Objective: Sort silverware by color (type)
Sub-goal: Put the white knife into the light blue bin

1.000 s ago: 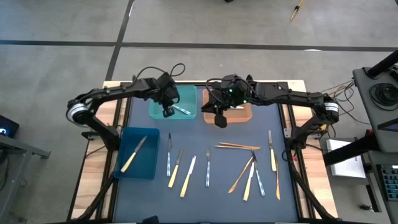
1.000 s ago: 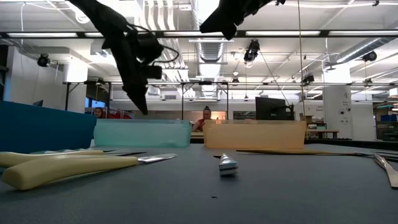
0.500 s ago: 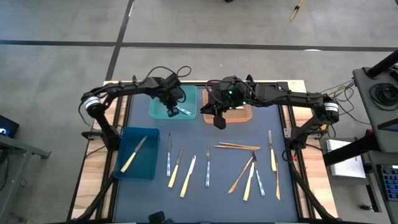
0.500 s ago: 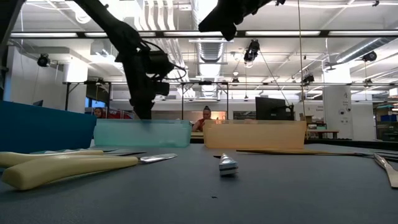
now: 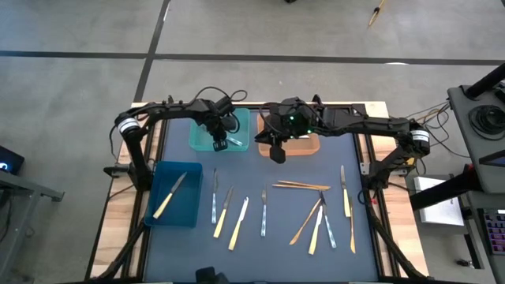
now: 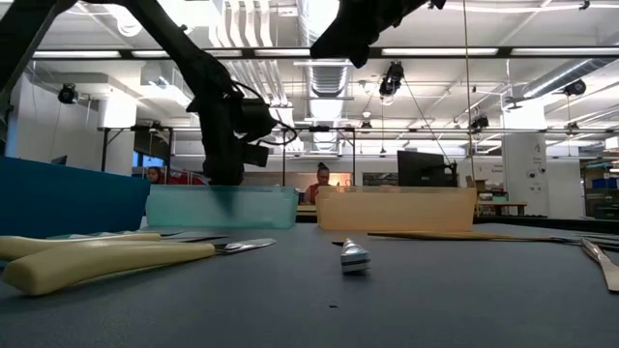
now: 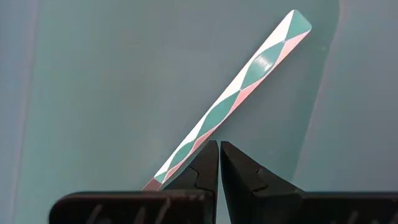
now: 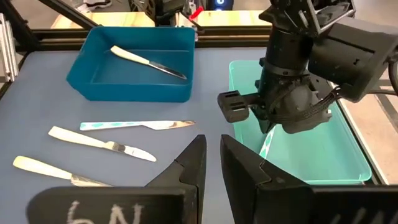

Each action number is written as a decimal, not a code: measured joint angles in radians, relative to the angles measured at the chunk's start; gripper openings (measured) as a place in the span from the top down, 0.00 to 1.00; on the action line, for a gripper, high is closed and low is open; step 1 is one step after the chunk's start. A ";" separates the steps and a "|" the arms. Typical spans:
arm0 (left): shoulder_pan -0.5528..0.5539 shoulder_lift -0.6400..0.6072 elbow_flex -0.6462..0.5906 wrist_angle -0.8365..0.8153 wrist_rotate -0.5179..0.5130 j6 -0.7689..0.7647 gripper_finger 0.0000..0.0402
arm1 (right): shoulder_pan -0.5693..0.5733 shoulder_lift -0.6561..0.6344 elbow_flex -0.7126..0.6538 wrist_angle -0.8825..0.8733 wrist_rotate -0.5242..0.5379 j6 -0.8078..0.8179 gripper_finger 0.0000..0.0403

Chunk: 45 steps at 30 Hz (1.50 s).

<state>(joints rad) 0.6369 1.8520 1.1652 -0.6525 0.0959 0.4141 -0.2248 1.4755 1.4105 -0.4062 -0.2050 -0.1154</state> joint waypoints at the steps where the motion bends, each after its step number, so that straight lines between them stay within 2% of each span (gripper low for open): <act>1: 0.000 0.006 0.000 0.007 0.000 0.000 1.00 | 0.000 0.000 -0.002 0.000 0.001 0.000 0.91; 10: 0.000 0.025 0.000 0.064 -0.037 -0.011 1.00 | 0.000 0.000 -0.010 0.001 0.001 0.000 0.91; 17: 0.008 0.024 0.000 0.090 -0.131 -0.026 1.00 | 0.000 0.000 -0.011 0.001 0.002 0.002 0.91; 35: 0.043 0.025 0.000 0.178 -0.141 -0.097 1.00 | 0.000 0.000 -0.020 0.001 0.002 0.012 0.91; 45: 0.042 0.020 -0.001 0.170 -0.142 -0.113 1.00 | 0.000 0.000 -0.020 0.001 0.002 0.012 0.91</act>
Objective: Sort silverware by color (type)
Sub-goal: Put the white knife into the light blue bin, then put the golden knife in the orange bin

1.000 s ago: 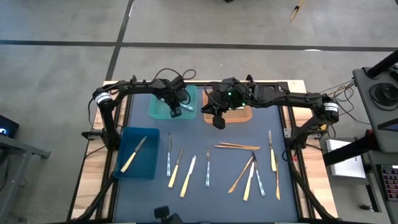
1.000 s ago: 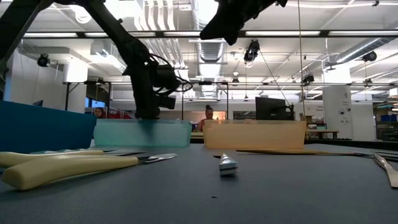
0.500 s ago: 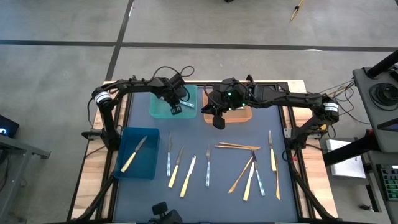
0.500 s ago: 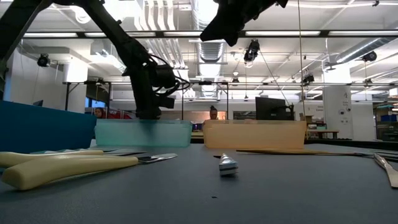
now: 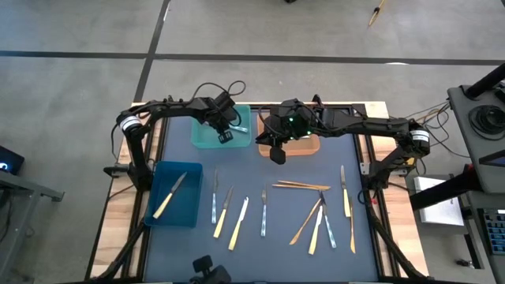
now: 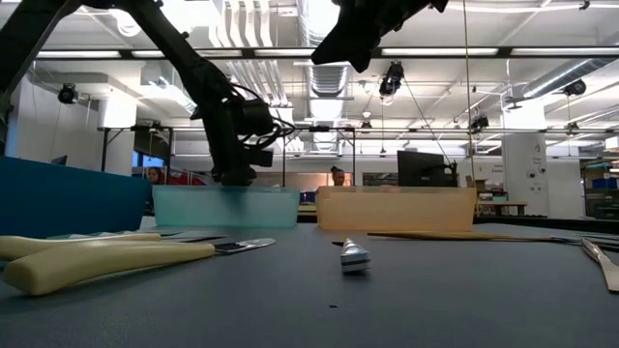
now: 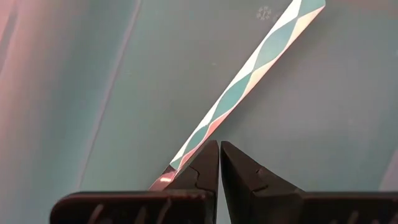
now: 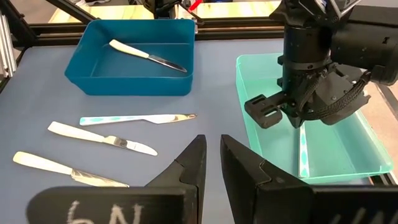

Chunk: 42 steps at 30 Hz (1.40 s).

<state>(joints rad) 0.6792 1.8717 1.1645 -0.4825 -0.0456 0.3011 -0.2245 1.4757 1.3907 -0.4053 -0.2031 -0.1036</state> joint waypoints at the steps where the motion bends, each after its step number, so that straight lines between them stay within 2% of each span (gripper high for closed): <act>1: 0.000 -0.005 0.000 -0.008 0.000 0.000 1.00 | 0.000 0.000 0.000 0.000 0.000 0.000 0.91; 8: -0.007 -0.103 -0.004 -0.076 0.021 -0.055 1.00 | 0.005 0.000 -0.005 -0.001 -0.002 0.061 0.91; 14: -0.045 -0.265 -0.068 -0.019 0.211 -0.114 1.00 | 0.038 0.000 -0.033 -0.009 -0.002 0.149 0.91; 16: -0.072 -0.329 -0.109 0.029 0.237 -0.139 1.00 | 0.056 0.000 -0.044 -0.010 -0.002 0.189 0.91; 26: -0.249 -0.648 -0.327 0.229 0.239 -0.217 1.00 | 0.133 0.000 -0.092 -0.026 0.001 0.380 0.90; 30: -0.324 -0.753 -0.417 0.263 0.239 -0.216 1.00 | 0.168 0.000 -0.092 -0.075 0.051 0.429 0.90; 35: -0.395 -0.843 -0.497 0.318 0.239 -0.236 1.00 | 0.203 0.003 -0.092 -0.139 0.108 0.478 0.91; 42: -0.441 -0.903 -0.547 0.371 0.239 -0.233 1.00 | 0.232 0.058 -0.092 -0.229 0.118 0.533 0.90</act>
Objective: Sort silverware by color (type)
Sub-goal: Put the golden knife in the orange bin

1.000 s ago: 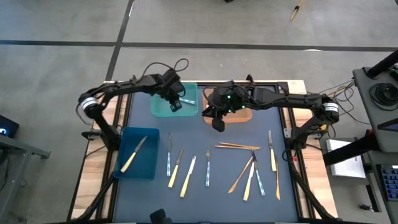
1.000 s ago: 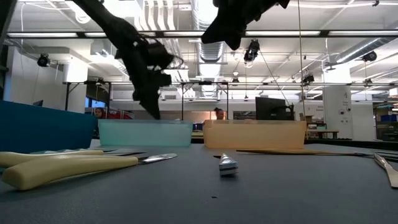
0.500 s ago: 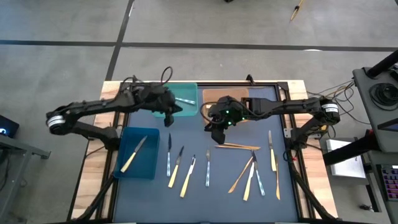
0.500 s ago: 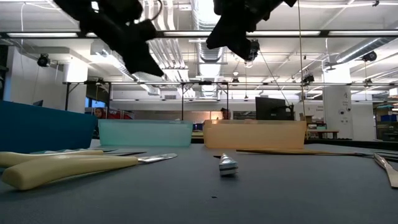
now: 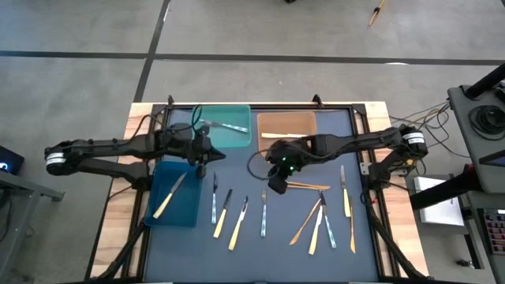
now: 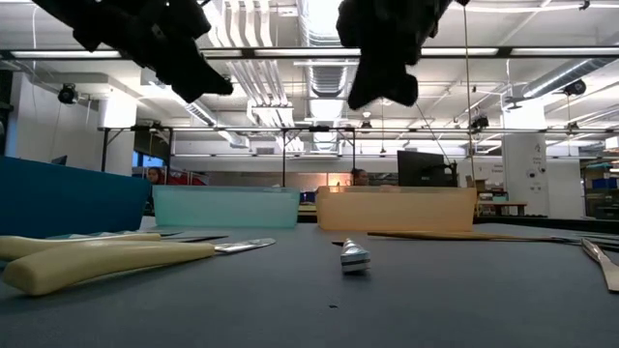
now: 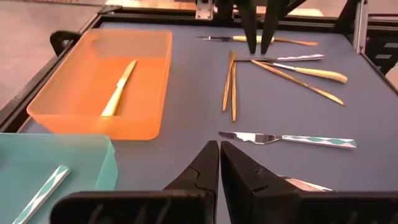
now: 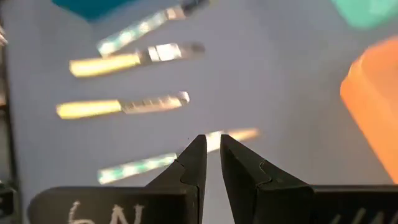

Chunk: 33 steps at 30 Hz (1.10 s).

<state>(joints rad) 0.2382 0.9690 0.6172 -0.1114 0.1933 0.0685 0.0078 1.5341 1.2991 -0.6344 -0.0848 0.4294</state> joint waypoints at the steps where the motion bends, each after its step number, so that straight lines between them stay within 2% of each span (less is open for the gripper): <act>1: 0.000 -0.001 -0.003 0.013 0.000 0.000 1.00 | 0.005 0.014 0.000 -0.022 0.000 0.000 0.90; 14: 0.000 0.057 0.009 0.068 0.000 0.027 1.00 | 0.064 0.183 0.000 -0.274 0.001 -0.065 0.91; 21: 0.000 0.065 0.009 0.070 0.000 0.027 1.00 | 0.081 0.220 -0.001 -0.255 0.038 -0.241 0.90; 33: 0.001 0.065 0.009 0.102 -0.010 0.027 1.00 | 0.079 0.272 -0.001 -0.156 0.063 -0.318 0.88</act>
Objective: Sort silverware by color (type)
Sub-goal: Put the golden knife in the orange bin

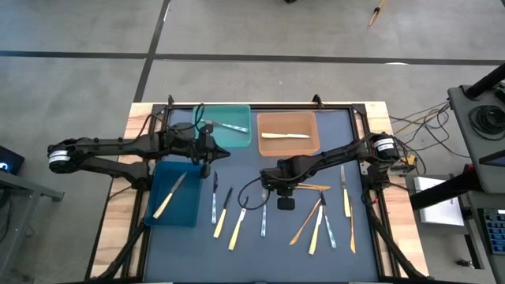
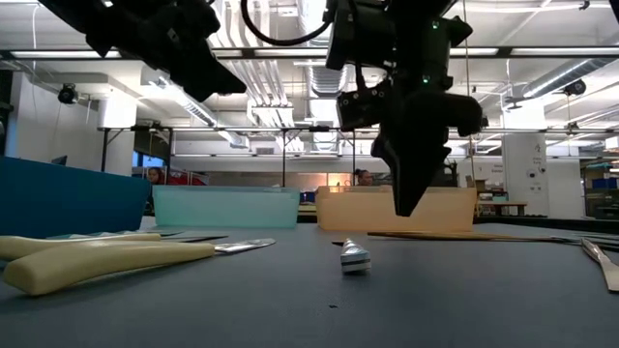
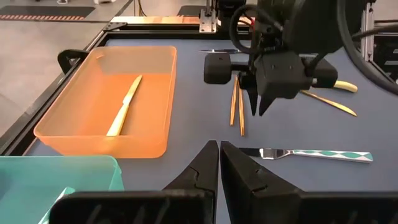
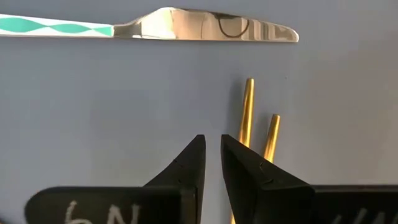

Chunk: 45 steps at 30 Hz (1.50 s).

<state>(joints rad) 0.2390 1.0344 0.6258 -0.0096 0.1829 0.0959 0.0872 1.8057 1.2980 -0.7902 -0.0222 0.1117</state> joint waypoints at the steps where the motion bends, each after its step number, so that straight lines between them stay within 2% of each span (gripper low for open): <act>1: 0.000 0.000 0.000 0.002 0.000 0.000 1.00 | 0.000 0.004 0.000 0.001 0.000 0.000 0.87; 9: 0.000 0.000 0.000 0.014 0.000 0.000 1.00 | 0.000 0.011 0.000 0.011 0.034 -0.018 0.73; 15: 0.000 0.000 0.000 0.018 -0.001 0.000 1.00 | 0.000 0.011 0.000 0.012 0.051 -0.020 0.69; 24: 0.000 0.000 0.000 0.018 -0.014 0.015 1.00 | 0.000 0.012 -0.015 0.028 0.051 -0.007 0.67; 34: 0.000 0.000 0.000 0.019 -0.028 0.015 1.00 | -0.008 0.012 -0.080 0.125 0.055 0.014 0.68; 45: 0.000 0.000 0.000 0.019 -0.038 0.015 1.00 | -0.011 0.006 -0.171 0.229 0.075 0.014 0.72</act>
<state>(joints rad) 0.2394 1.0344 0.6258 0.0097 0.1448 0.1112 0.0761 1.8115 1.1274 -0.5609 0.0528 0.1256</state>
